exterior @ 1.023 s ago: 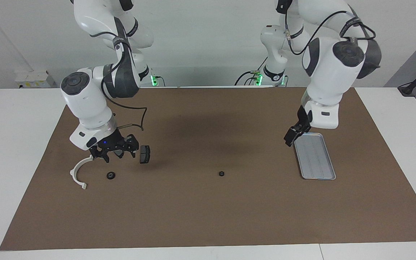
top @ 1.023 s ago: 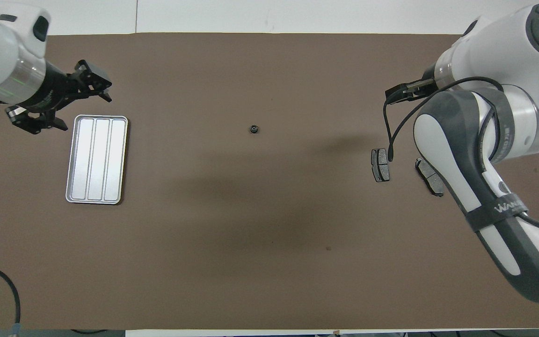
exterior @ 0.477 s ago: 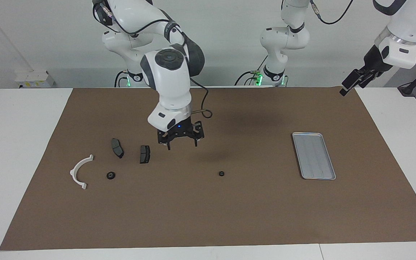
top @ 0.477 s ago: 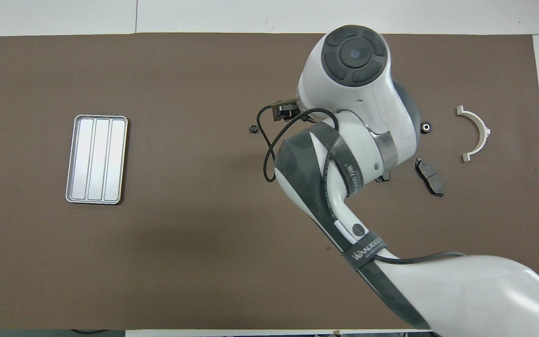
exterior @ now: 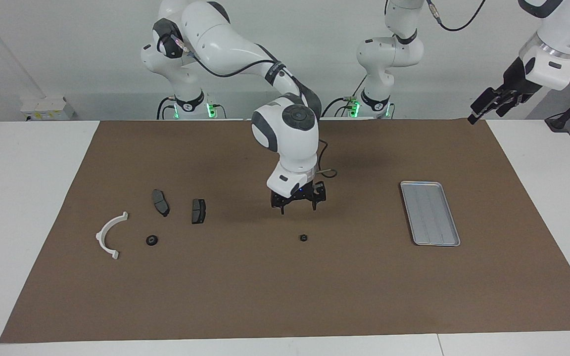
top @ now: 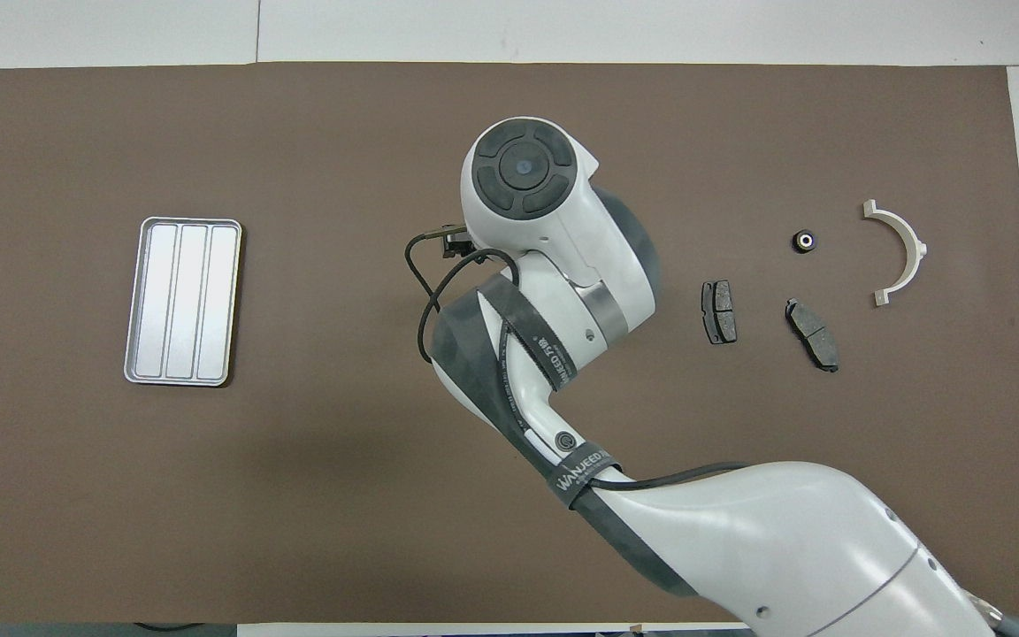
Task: Place bearing gear from tray to pile
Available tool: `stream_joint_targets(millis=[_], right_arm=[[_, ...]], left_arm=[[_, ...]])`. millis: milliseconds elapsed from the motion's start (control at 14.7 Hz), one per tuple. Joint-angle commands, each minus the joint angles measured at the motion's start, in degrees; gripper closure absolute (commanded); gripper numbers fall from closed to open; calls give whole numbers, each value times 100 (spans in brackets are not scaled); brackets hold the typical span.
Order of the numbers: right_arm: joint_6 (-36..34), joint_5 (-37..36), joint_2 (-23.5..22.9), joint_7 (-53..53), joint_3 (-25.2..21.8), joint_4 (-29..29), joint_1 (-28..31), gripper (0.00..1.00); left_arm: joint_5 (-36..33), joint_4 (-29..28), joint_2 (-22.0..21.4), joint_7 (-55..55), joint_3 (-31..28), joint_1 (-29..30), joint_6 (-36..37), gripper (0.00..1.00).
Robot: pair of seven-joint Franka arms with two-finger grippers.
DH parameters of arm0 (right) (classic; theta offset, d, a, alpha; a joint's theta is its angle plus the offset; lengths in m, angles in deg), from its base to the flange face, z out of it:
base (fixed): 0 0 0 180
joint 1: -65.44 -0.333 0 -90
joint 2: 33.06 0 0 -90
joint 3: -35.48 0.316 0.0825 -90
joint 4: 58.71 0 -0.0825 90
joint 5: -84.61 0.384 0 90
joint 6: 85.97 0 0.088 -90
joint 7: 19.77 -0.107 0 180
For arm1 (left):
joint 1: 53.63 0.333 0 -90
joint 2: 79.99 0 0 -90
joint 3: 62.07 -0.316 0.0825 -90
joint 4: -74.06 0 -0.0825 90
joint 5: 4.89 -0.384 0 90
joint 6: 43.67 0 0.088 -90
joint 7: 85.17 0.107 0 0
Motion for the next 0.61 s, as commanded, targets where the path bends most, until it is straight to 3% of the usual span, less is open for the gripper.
stream_joint_targets(millis=[0,409,545], right_arm=[[85,-104,-180,-95,12,-227,46,0],[629,-112,-540,-68,12,-270,125,0],[630,-113,-759,-51,3,-559,116,0]], left_arm=[[63,-195,-175,95,33,59,-15,0],[45,-195,-149,148,33,59,-111,0],[-8,-221,-149,174,50,51,-155,0]])
